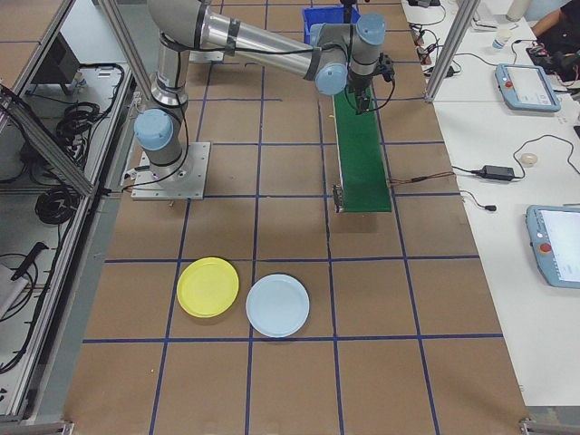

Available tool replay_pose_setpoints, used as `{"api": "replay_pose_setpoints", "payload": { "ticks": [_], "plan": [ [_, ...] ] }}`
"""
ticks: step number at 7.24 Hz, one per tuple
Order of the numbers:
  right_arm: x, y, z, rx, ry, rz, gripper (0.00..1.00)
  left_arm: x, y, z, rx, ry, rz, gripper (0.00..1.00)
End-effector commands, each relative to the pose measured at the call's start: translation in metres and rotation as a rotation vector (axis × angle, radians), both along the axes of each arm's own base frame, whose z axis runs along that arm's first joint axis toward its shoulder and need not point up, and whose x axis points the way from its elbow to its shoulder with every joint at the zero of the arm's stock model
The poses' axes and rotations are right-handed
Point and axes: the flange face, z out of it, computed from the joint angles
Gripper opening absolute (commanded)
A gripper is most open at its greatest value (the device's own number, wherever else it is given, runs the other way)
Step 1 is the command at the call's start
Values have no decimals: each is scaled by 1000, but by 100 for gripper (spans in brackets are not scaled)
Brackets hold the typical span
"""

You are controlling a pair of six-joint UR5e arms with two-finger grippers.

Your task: Move block left to right into plate

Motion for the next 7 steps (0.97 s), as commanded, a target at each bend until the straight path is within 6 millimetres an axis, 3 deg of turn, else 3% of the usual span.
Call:
{"api": "replay_pose_setpoints", "payload": {
  "ticks": [1,2,4,7],
  "plan": [
    [3,-5,-9,18,-38,-67,100,3,-9,-11,-15,-7,10,49],
    [8,-2,-19,55,-87,-131,100,2,-8,-10,-13,-5,68,18],
    [9,2,-29,64,-94,-124,93,1,-2,32,-51,-1,126,15],
    [10,1,-31,61,-95,-121,100,-10,26,121,-28,9,153,15]
  ]
}}
